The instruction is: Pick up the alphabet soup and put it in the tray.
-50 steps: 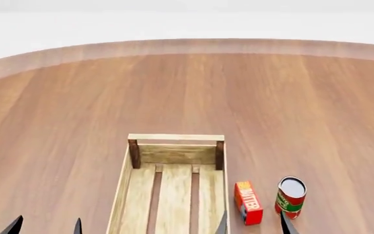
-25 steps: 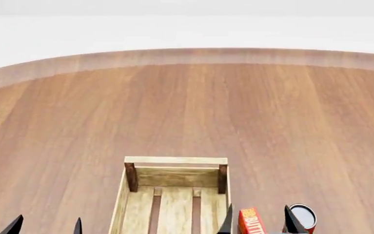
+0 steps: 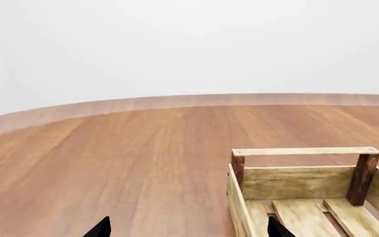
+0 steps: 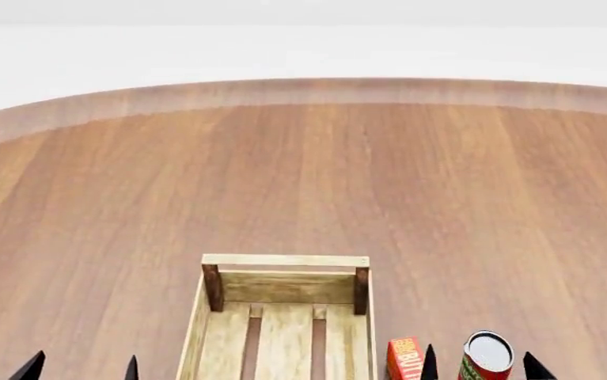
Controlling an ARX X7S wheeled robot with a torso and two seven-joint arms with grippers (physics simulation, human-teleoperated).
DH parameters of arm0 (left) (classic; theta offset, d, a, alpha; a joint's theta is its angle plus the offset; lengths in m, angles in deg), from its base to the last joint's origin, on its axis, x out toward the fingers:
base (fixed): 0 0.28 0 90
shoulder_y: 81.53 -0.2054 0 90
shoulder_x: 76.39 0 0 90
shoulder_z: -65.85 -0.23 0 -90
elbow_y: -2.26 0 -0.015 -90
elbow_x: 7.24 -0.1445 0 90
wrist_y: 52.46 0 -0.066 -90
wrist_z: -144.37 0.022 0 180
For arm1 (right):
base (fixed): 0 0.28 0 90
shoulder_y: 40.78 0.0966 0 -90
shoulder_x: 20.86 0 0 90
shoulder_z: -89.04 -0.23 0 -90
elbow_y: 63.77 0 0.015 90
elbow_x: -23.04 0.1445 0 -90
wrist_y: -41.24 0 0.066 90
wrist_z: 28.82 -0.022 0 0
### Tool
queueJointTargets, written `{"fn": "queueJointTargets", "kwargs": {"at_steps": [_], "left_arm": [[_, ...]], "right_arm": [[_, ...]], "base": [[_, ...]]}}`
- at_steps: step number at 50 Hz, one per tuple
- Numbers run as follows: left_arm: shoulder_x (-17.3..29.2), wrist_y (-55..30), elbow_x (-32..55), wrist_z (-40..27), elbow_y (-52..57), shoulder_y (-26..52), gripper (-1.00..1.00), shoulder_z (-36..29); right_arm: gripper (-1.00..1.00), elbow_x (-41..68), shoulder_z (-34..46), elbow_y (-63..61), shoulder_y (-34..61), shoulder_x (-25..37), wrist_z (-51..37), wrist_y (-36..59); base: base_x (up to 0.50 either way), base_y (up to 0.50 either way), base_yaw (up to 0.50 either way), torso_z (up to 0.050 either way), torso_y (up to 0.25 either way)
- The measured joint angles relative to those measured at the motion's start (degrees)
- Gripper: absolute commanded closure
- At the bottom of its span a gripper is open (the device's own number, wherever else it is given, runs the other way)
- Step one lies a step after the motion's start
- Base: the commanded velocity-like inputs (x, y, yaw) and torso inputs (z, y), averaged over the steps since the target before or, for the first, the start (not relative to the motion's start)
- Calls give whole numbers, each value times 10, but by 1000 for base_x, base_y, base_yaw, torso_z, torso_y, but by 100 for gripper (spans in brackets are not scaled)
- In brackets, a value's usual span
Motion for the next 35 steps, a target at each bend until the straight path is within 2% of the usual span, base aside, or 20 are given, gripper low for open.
{"fn": "queueJointTargets", "kwargs": {"at_steps": [13, 35], "left_arm": [[2, 7, 5, -2, -12, 5, -100, -4], [8, 12, 11, -6, -23, 11, -100, -11]], "right_arm": [[-100, 34, -68, -54, -77, 32, -13, 32], [-100, 56, -173, -79, -179, 42, -17, 18]], "base": [[0, 0, 0, 0, 0], [0, 0, 0, 0, 0]]}}
